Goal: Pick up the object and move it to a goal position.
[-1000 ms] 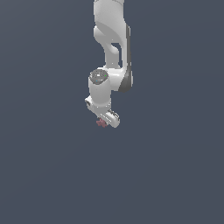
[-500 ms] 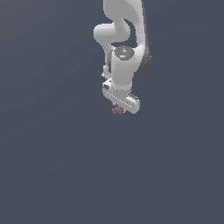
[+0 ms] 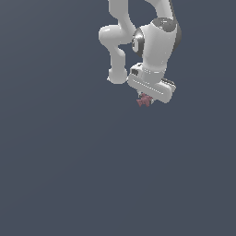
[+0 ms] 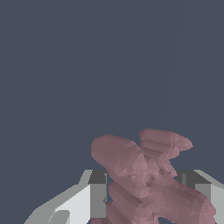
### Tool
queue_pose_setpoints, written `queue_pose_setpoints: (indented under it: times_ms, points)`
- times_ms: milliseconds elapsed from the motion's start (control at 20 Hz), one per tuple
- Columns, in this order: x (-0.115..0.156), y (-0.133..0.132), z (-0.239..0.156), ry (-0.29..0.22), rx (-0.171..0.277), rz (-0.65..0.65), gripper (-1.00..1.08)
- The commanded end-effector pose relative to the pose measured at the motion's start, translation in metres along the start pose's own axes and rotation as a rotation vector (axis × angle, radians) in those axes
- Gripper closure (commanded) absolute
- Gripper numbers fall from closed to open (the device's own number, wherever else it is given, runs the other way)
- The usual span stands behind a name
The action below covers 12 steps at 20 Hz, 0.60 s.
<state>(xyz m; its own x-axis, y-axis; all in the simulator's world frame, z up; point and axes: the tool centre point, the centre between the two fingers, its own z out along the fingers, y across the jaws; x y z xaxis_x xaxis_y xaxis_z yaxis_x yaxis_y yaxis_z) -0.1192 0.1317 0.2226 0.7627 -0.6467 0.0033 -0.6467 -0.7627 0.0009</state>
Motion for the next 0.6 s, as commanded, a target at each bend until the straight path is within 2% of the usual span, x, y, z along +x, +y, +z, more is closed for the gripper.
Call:
queue_pose_setpoints:
  times_ms: [0,300,550]
  points:
    - [-0.017,-0.01,-0.015,0.0,-0.001,0.001,1.08]
    - [-0.044,-0.028,-0.039,-0.002,0.0,0.001,1.08]
    - [-0.05,-0.033,-0.045,-0.003,0.0,0.001,1.08]
